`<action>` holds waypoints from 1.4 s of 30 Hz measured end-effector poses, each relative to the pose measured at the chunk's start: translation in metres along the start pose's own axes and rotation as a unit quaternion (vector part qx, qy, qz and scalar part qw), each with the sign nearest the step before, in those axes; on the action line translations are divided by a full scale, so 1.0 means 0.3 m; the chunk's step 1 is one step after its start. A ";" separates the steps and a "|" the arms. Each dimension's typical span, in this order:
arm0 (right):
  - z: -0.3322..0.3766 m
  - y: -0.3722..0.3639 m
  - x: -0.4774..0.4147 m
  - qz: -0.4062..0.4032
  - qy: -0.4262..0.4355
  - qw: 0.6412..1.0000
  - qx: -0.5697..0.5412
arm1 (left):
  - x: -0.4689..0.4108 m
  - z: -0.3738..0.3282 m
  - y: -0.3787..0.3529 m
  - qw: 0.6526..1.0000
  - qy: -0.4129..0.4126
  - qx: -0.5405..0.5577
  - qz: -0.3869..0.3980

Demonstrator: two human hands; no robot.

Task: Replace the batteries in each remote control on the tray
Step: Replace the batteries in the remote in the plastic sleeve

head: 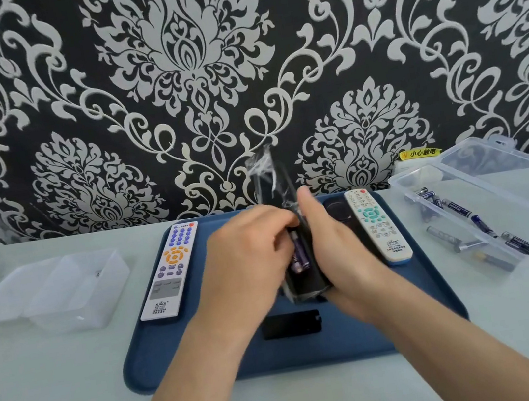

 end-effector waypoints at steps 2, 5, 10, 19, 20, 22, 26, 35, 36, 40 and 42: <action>-0.015 -0.006 0.001 -0.013 -0.016 0.999 -0.030 | 0.000 0.021 0.002 0.999 0.024 0.043 -0.016; -0.010 0.023 -0.008 -0.032 -0.018 0.997 -0.067 | 0.013 0.007 -0.007 0.985 0.061 0.159 0.005; -0.012 0.036 -0.008 -0.043 -0.019 0.999 -0.005 | 0.014 0.001 -0.010 0.985 0.063 0.154 0.053; -0.003 0.017 -0.011 -0.039 0.032 0.991 0.121 | 0.003 -0.017 -0.015 0.997 0.044 0.050 0.035; -0.007 0.018 -0.013 -0.039 0.036 0.992 0.118 | -0.001 -0.015 -0.017 0.997 0.046 0.056 0.031; -0.007 0.016 -0.014 -0.041 0.046 0.992 0.113 | -0.007 -0.012 -0.017 0.995 0.051 0.079 0.031; -0.009 0.012 -0.012 -0.039 0.057 0.992 0.107 | -0.012 -0.005 -0.020 0.990 0.049 0.123 0.045; -0.014 0.005 -0.012 -0.052 0.053 0.993 0.088 | -0.020 0.006 -0.028 0.984 0.058 0.162 0.056; -0.014 0.005 -0.011 -0.053 0.052 0.993 0.087 | -0.020 0.008 -0.030 0.984 0.059 0.158 0.059; -0.017 0.005 -0.011 -0.051 0.050 0.993 0.099 | -0.020 0.013 -0.029 0.984 0.058 0.158 0.061; -0.015 0.005 -0.013 -0.044 0.051 0.991 0.112 | -0.020 0.007 -0.020 0.985 0.047 0.156 0.057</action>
Point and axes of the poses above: each hand's wrist, its own x-axis away from the middle knuckle, its own y-axis out of the back of the hand, z = x × y, the point moved 5 cm from there along -x, towards the middle knuckle, and after that the axes turned 11 degrees about z, right-handed, at the moved point
